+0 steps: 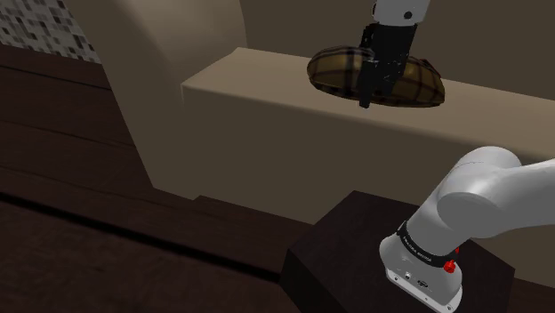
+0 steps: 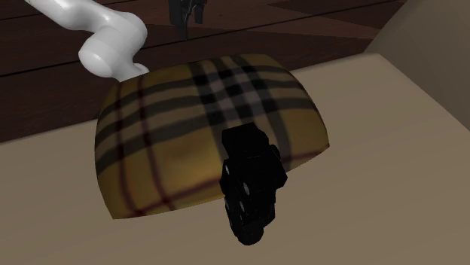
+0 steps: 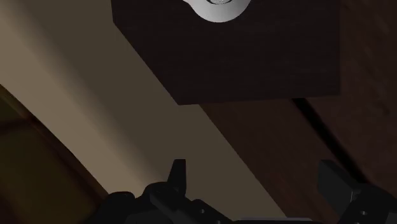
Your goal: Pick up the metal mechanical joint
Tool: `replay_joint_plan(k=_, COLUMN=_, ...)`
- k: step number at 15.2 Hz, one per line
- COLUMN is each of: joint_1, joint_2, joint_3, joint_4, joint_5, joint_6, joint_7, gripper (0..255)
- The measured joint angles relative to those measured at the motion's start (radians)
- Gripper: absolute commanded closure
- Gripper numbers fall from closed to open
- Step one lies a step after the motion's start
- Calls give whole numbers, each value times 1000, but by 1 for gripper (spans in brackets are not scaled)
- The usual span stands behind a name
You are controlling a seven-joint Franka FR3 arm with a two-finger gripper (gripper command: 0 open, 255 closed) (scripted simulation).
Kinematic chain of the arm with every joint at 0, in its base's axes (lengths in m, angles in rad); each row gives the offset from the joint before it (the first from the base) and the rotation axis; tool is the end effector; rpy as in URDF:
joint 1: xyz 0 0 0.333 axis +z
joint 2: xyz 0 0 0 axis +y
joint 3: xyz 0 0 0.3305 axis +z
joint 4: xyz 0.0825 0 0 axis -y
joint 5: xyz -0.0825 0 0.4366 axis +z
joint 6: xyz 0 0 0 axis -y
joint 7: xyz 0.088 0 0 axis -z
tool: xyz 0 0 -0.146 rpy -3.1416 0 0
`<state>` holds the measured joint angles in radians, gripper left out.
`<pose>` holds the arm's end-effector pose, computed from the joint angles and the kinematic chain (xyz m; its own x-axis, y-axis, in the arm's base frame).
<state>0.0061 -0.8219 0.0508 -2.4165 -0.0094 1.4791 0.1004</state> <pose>0.3227 0.0192 0.5351 0.9917 -0.0650 -0.1105 -0.0588 -0.9966 0.0580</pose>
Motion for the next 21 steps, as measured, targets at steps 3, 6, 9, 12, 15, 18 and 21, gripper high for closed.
replay_joint_plan(k=3, joint_1=-16, joint_2=39, joint_3=-15, joint_4=24, joint_5=-11, joint_6=16, joint_7=1, gripper=0)
replay_joint_plan(k=6, joint_1=-51, joint_2=130, joint_3=-49, joint_4=105, joint_5=-33, joint_6=30, joint_7=3, gripper=0)
replay_joint_plan(k=9, joint_1=-81, joint_2=222, joint_3=-76, joint_4=196, joint_5=-46, joint_6=35, joint_7=15, gripper=0)
replay_joint_plan(k=12, joint_1=-111, joint_2=312, joint_3=-111, joint_4=278, joint_5=-60, joint_6=47, joint_7=18, gripper=0)
replay_joint_plan(k=15, joint_1=-137, joint_2=412, joint_3=-142, joint_4=387, joint_5=-64, joint_6=43, joint_7=25, gripper=0)
replay_joint_plan(k=18, joint_1=-162, joint_2=496, joint_3=-175, joint_4=487, joint_5=-65, joint_6=32, joint_7=30, gripper=0)
replay_joint_plan(k=21, joint_1=-185, joint_2=593, joint_3=-207, joint_4=607, joint_5=-57, joint_6=14, joint_7=34, gripper=0)
